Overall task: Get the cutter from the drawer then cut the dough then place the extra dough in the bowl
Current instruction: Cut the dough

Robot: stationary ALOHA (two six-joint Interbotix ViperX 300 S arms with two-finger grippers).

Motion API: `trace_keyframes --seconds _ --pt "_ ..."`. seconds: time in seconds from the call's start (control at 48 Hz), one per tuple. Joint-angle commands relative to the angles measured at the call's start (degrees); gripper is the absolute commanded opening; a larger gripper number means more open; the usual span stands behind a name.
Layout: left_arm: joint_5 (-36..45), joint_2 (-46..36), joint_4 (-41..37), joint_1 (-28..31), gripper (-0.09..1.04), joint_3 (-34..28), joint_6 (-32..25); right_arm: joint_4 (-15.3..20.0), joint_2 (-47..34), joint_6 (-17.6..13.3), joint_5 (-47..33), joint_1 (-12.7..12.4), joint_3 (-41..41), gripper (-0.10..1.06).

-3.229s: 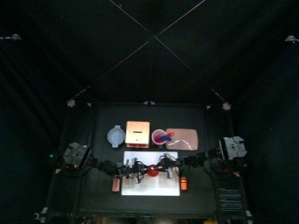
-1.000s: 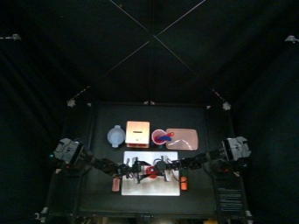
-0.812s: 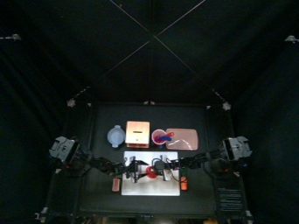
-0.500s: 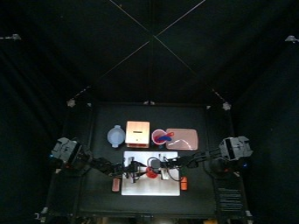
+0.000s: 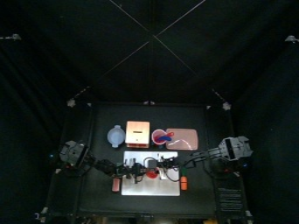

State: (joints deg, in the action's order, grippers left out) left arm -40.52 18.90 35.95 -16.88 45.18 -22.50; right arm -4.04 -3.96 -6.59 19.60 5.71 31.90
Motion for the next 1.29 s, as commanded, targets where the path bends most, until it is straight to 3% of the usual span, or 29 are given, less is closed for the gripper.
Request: trace_keyframes --seconds 0.021,0.333,0.938,1.104,1.292 --pt "1.05 0.26 0.0 0.97 0.66 -1.41 0.0 -0.44 2.2 -0.18 1.32 0.0 -2.02 0.76" --pt "6.59 1.67 0.18 2.2 0.66 -3.08 0.18 -0.7 0.26 -0.26 4.75 0.26 -3.87 0.76" --pt "6.86 1.41 0.35 2.29 0.66 -2.72 0.26 0.0 -0.53 -0.26 6.77 0.79 -5.1 0.74" --pt "6.86 1.49 0.35 2.37 0.66 -2.72 0.26 0.18 -0.53 -0.26 6.77 0.97 -5.45 0.69" --pt "6.86 1.41 0.35 2.37 0.66 -2.64 0.26 0.09 -0.44 -0.09 6.77 1.05 -5.63 0.54"
